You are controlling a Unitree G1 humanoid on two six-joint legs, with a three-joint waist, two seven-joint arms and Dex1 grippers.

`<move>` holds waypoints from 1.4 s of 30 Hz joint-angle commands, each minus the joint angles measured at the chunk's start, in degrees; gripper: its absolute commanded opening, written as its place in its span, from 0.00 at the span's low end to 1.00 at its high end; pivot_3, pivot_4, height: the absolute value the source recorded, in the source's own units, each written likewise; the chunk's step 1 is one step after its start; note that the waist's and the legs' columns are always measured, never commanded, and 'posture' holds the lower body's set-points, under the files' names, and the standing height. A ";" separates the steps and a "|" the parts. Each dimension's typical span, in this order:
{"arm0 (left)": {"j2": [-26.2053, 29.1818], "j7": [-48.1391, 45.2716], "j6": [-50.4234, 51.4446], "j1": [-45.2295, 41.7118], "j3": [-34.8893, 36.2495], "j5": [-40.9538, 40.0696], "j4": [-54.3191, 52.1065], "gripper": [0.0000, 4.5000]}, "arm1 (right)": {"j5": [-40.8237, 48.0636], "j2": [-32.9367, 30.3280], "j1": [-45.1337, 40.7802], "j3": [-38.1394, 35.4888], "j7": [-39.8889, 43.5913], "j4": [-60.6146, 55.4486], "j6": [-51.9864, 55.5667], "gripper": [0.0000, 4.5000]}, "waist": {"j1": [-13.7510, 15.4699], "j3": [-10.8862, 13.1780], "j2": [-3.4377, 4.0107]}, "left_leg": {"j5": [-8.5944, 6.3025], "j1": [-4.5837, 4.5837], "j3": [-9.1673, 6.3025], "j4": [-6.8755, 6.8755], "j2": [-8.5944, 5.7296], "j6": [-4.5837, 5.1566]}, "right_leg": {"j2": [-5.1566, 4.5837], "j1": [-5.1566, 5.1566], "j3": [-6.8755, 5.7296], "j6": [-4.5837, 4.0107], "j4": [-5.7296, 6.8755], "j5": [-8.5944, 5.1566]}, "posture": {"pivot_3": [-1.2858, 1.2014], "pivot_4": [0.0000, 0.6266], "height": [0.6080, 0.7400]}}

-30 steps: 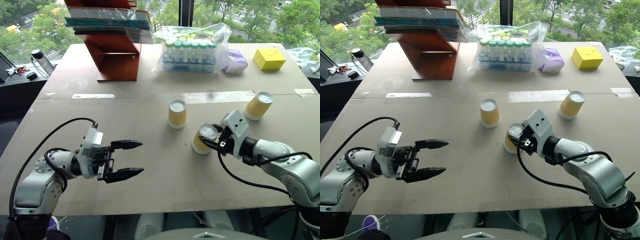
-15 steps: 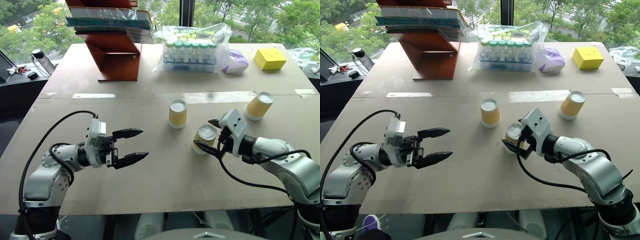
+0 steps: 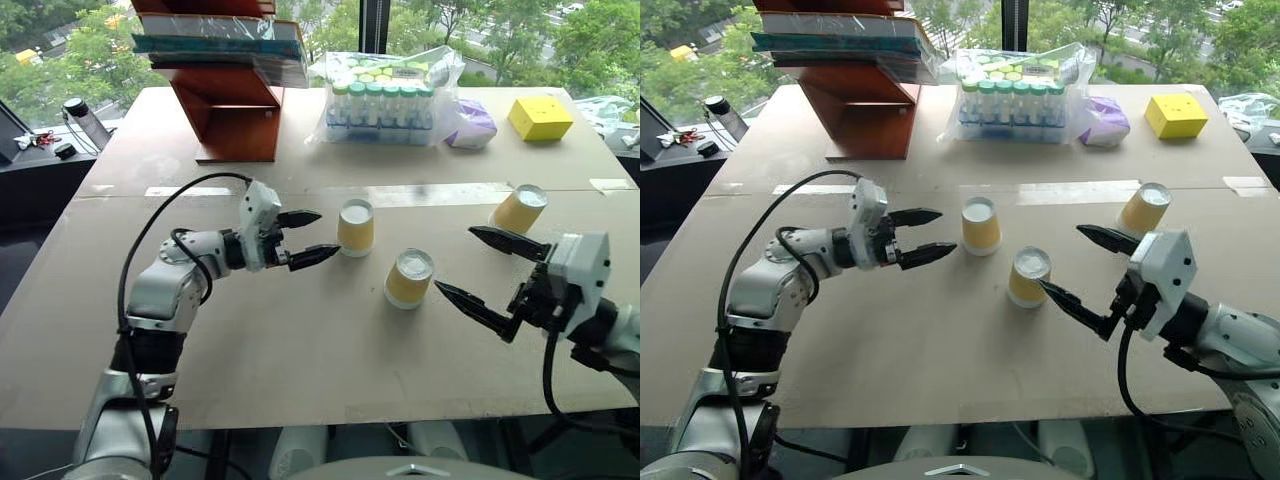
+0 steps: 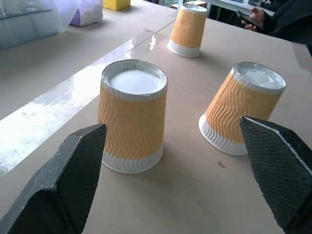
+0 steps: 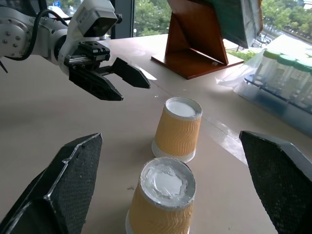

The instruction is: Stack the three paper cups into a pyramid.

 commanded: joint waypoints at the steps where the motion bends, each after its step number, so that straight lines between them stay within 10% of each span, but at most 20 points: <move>1: -2.90 0.79 -2.15 -4.59 -1.58 2.79 4.29 1.00 | 2.64 0.75 5.57 -7.92 1.25 -4.88 -4.30 0.99 | -0.05 0.00 0.00 | 0.00 0.01 -0.01 0.00 0.00 0.00 | 0.01 0.00 0.00 0.00 0.02 0.00 | 0.52 0.24 1.00; 18: -10.45 -1.12 -9.76 -16.09 -4.79 11.49 21.85 1.00 | 6.02 -0.46 21.97 -15.62 6.86 -5.02 -9.40 0.99 | 0.16 0.00 -0.06 | 0.00 0.03 0.02 0.09 -0.01 0.00 | 0.03 0.02 0.05 0.01 0.08 0.00 | 0.52 0.24 1.00; 24: -11.17 -1.59 -9.16 -16.47 -4.27 11.62 21.31 0.54 | 3.74 -0.07 22.60 -14.37 6.26 -5.16 -10.85 1.00 | 0.18 0.00 -0.06 | 0.00 0.02 0.03 0.10 -0.01 0.00 | 0.02 0.02 0.06 0.01 0.08 0.00 | 0.52 0.24 1.00; 42: -2.52 -19.82 -2.11 -9.35 -3.22 1.18 6.77 0.54 | -1.18 1.42 22.30 -8.31 3.64 -4.64 -12.44 1.00 | 0.34 0.00 -0.06 | 0.00 0.05 0.04 0.13 0.01 0.00 | 0.02 0.04 0.06 0.00 0.10 -0.01 | 0.52 0.24 1.00</move>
